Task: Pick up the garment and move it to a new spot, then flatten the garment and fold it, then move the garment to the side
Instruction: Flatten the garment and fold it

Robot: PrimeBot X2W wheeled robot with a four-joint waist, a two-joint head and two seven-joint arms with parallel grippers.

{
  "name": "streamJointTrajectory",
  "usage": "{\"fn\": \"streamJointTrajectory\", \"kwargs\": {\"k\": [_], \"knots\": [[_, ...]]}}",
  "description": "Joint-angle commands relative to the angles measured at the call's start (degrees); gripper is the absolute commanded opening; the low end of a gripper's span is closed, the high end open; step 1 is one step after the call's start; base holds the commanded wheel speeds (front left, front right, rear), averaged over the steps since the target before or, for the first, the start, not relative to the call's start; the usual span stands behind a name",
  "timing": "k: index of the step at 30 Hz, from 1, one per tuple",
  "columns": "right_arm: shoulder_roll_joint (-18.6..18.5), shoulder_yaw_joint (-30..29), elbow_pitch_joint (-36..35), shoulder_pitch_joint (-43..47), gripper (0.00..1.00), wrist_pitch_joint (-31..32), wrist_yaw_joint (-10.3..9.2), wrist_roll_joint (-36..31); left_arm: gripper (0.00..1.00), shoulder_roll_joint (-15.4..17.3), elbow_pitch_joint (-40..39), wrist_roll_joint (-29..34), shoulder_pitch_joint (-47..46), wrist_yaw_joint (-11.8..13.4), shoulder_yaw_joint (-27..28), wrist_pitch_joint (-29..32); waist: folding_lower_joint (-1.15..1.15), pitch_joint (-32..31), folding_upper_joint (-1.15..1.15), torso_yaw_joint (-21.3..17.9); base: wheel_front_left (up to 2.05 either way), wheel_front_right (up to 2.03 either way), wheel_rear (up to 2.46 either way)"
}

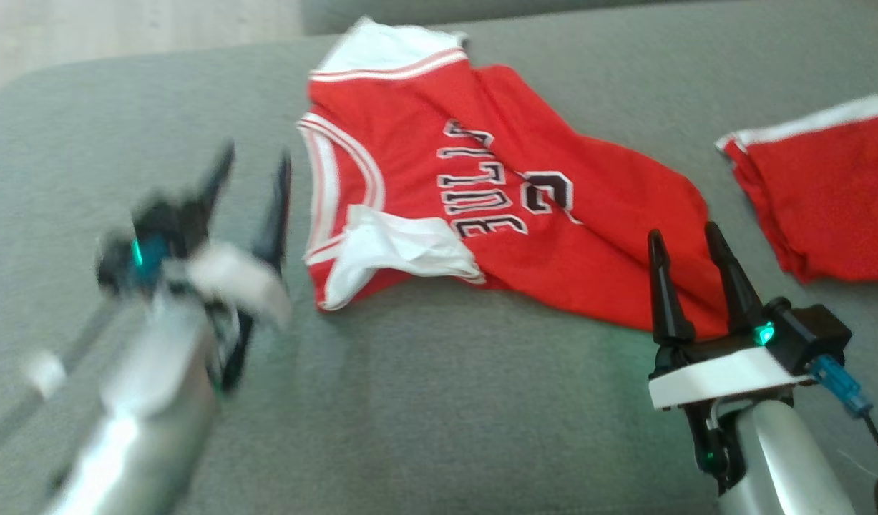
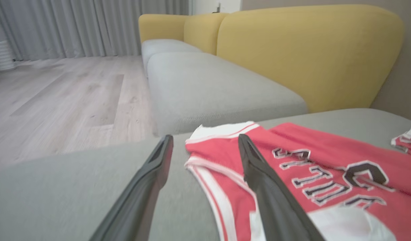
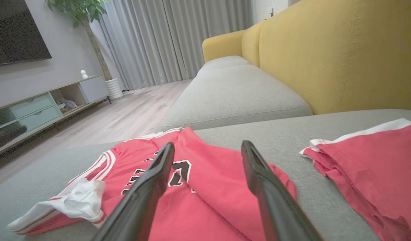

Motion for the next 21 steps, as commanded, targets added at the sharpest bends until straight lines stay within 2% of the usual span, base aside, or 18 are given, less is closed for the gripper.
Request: {"fn": "streamJointTrajectory", "kwargs": {"k": [1, 3, 10, 16, 21], "knots": [[-0.2, 1.0, -1.4, -0.2, 1.0, -0.6, -0.05, -0.4, 1.0, 1.5, -3.4, -0.9, 2.5, 0.9, 2.2, -0.6, 0.01, -2.7, 0.0, 2.8, 0.0, 0.0, 0.0], [-0.2, 1.1, -1.2, 0.4, 1.0, -0.6, -0.05, -0.4, 1.0, 1.3, -6.5, -1.1, 7.8, 2.2, 2.6, -0.7, 0.01, -3.1, 0.0, 3.3, 0.0, 0.0, 0.0], [-0.2, 1.8, -1.1, 1.0, 1.0, -0.6, -0.05, -0.6, 1.0, 1.3, -15.0, 0.1, 17.4, 5.3, 4.8, -0.8, 0.01, -3.2, 0.0, 3.1, 0.0, 0.0, 0.0], [-0.2, 2.3, -1.1, 0.5, 1.0, -0.6, -0.05, -0.7, 1.0, 1.9, -18.2, 2.4, 17.0, 5.2, 3.4, -0.2, 0.01, -2.0, 0.0, 1.1, 0.0, 0.0, 0.0], [-0.2, 2.8, -1.3, 0.2, 1.0, -0.6, -0.05, -0.2, 1.0, 2.0, -17.9, 2.7, 14.2, 3.8, 1.5, 3.7, 0.01, -0.4, 0.0, -0.9, 0.0, 0.0, 0.0]]}}
